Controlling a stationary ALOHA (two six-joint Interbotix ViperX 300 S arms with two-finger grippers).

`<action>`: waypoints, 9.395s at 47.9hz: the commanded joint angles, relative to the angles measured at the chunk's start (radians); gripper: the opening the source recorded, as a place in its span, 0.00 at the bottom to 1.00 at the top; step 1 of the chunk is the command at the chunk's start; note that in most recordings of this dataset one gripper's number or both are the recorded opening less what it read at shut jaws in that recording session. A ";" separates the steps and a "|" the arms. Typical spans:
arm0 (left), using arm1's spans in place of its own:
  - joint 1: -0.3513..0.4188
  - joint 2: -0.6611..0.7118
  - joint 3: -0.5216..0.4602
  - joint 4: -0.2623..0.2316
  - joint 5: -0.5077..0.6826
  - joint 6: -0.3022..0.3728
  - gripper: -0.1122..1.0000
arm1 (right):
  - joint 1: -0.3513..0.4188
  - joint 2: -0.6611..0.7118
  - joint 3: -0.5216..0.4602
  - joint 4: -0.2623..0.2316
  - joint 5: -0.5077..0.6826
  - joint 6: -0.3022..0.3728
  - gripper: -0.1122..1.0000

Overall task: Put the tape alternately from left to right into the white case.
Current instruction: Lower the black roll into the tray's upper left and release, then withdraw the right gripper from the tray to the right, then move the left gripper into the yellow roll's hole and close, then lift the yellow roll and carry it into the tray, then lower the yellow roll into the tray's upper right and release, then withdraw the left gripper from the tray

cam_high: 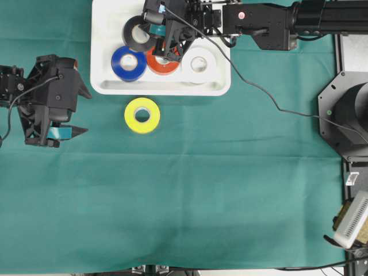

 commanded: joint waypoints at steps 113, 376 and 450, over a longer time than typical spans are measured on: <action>-0.003 -0.008 -0.017 -0.003 -0.008 0.000 0.63 | 0.256 -0.262 0.295 -0.009 -0.005 0.015 0.85; 0.261 0.575 -0.732 0.005 0.061 0.471 0.08 | 0.341 -0.376 0.477 0.015 -0.035 0.021 0.85; 0.235 0.520 -0.670 0.003 0.057 0.440 0.66 | 0.341 -0.376 0.480 0.015 -0.035 0.021 0.85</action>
